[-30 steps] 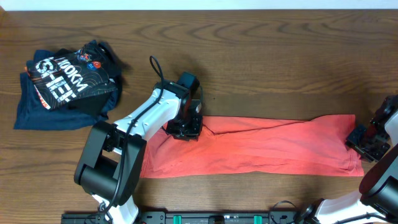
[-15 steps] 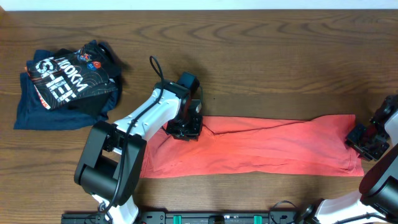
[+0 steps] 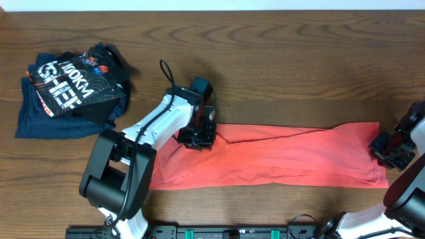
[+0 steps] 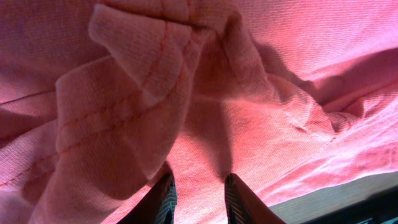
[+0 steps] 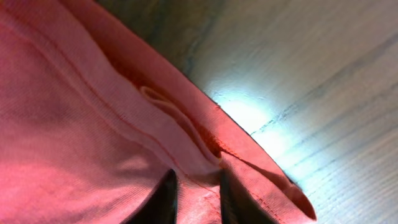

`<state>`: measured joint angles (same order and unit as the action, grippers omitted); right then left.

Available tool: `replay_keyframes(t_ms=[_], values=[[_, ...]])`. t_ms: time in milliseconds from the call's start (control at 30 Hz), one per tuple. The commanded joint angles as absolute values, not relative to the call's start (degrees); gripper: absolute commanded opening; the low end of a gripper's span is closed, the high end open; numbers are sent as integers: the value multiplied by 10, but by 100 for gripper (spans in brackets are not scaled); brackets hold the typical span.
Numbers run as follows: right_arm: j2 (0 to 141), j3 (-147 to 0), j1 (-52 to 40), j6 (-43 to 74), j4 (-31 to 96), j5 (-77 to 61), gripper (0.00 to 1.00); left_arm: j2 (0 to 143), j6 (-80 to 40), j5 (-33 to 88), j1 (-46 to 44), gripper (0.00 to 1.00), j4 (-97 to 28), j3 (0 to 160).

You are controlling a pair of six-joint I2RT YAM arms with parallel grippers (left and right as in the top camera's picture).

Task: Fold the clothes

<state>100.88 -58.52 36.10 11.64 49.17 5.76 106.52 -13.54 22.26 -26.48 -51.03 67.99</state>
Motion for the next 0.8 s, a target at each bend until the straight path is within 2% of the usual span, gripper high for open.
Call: replay_keyframes(t_ms=[0, 100, 233, 300, 333, 400, 533, 767], values=[[1016, -583, 364, 122, 491, 57, 10, 1074, -138, 218, -265, 29, -514, 675], [1016, -583, 364, 122, 492, 57, 1, 1074, -138, 218, -265, 29, -514, 675], [1016, -583, 364, 121, 493, 58, 3, 1074, -138, 218, -265, 29, -514, 675], [1016, -583, 364, 121, 498, 66, 29, 1074, -138, 218, -265, 29, -515, 675], [1016, -583, 364, 121, 500, 73, 36, 1074, -138, 218, -264, 29, -516, 675], [1016, -583, 364, 121, 501, 76, 37, 1074, -138, 218, -265, 29, -516, 675], [1017, -582, 364, 121, 498, 75, 33, 1074, -138, 218, -265, 29, -516, 675], [1018, -556, 364, 122, 473, 70, 33, 1074, -138, 218, -265, 29, -516, 675]])
